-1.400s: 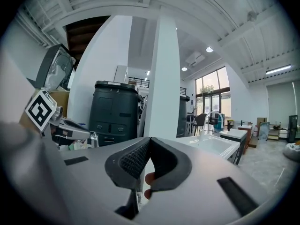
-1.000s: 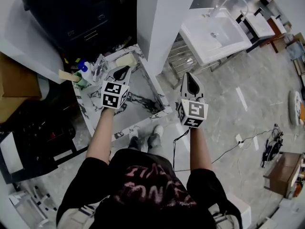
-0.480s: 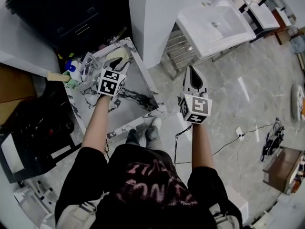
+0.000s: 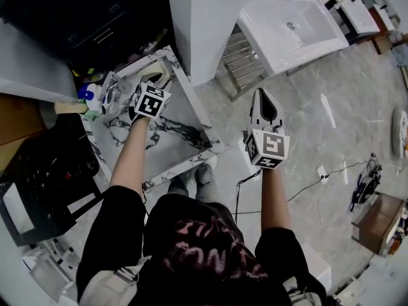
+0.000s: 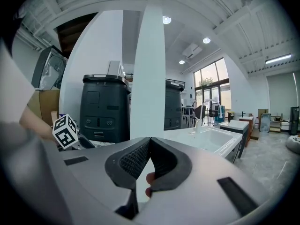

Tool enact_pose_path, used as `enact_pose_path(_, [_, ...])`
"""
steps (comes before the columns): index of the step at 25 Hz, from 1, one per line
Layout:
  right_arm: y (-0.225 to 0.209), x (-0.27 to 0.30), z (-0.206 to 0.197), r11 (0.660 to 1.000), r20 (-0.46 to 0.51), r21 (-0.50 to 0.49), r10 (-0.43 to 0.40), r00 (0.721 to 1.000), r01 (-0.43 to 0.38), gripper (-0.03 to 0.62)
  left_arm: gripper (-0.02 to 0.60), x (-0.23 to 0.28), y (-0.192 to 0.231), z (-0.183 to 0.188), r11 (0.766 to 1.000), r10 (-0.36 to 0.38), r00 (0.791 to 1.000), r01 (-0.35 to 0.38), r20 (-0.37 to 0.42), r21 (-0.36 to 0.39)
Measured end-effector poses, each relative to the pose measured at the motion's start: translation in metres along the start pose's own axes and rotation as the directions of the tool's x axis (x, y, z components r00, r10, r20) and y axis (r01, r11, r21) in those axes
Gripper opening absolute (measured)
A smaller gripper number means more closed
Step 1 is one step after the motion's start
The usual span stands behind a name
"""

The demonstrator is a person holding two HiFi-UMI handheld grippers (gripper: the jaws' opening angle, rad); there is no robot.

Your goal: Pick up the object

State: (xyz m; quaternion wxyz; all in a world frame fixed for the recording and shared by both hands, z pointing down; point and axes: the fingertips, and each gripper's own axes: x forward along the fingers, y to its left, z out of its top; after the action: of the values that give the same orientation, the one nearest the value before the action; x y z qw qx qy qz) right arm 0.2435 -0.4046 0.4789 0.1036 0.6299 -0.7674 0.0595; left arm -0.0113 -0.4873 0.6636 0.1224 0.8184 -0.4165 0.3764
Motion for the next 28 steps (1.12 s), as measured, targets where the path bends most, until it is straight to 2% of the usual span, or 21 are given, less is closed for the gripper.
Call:
enact_pose_path(6, [-0.003, 0.012, -0.012, 1.0, -0.015, -0.003, 0.008, 1.0, -0.008, 0.015, 0.144, 0.025, 0.004, -0.013, 1.0, -0.014, 0.999, 0.014, -0.052, -0.002])
enact_pose_path(11, [-0.008, 0.015, -0.022, 1.0, -0.048, -0.01, 0.005, 0.999, -0.006, 0.014, 0.14, 0.039, 0.011, -0.015, 0.999, -0.016, 0.998, 0.013, -0.062, -0.05])
enact_pose_path(16, [-0.013, 0.016, -0.026, 1.0, -0.061, -0.01, -0.01, 0.998, 0.009, 0.015, 0.126, 0.046, 0.008, -0.02, 0.999, -0.036, 0.994, 0.037, -0.105, 0.009])
enact_pose_path(18, [-0.012, 0.017, -0.026, 1.0, -0.058, -0.008, -0.011, 0.998, 0.011, 0.014, 0.087, 0.047, 0.008, -0.022, 0.999, -0.03, 0.992, 0.034, -0.119, 0.031])
enact_pose_path(20, [-0.011, 0.017, -0.025, 1.0, -0.057, -0.008, -0.012, 0.998, 0.011, 0.015, 0.056, 0.046, 0.01, -0.023, 0.999, -0.026, 0.992, 0.029, -0.12, 0.027])
enact_pose_path(28, [-0.003, 0.011, -0.02, 1.0, -0.044, -0.005, -0.005, 0.999, 0.005, 0.014, 0.043, 0.031, 0.008, -0.016, 0.999, -0.037, 0.997, 0.038, -0.073, 0.009])
